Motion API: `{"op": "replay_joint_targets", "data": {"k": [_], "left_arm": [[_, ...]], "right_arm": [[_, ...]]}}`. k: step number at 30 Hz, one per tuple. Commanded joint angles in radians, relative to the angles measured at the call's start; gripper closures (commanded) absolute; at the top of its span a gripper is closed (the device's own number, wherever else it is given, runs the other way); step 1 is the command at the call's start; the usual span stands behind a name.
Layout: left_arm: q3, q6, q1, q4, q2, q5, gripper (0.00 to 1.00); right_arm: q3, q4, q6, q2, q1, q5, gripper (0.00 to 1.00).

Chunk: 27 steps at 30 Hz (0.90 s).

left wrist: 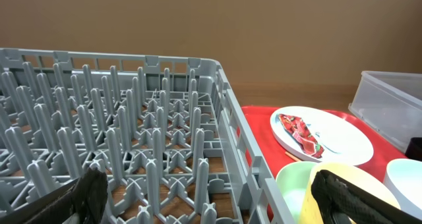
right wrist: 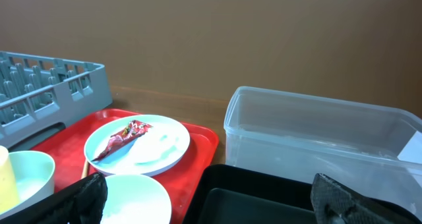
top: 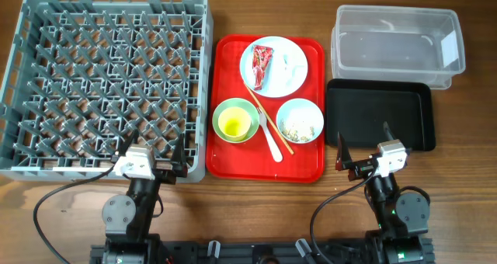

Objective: Sort waste into correct bins and load items into the dishwasher rack

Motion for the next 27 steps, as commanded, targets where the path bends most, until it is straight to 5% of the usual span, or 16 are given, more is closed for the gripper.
{"op": "replay_joint_targets", "data": {"k": [1,17,21,27], "left_arm": [[-0.005,0.019,0.003,-0.003,-0.006,0.016,0.0],[-0.005,0.018,0.003,-0.003,0.017,0.011,0.0],[0.021,-0.091,0.003,-0.012,0.074,0.003,0.0],[0.166,-0.094,0.003,-0.121,0.235,-0.003,0.0]], "right_arm": [[-0.002,0.003,0.013,-0.011,-0.003,0.01,0.0],[-0.002,0.003,0.1,0.018,-0.003,0.006,0.0],[0.017,-0.021,0.117,0.046,-0.003,0.006,0.0],[0.11,-0.135,0.12,0.087,-0.003,0.001,0.0]]}}
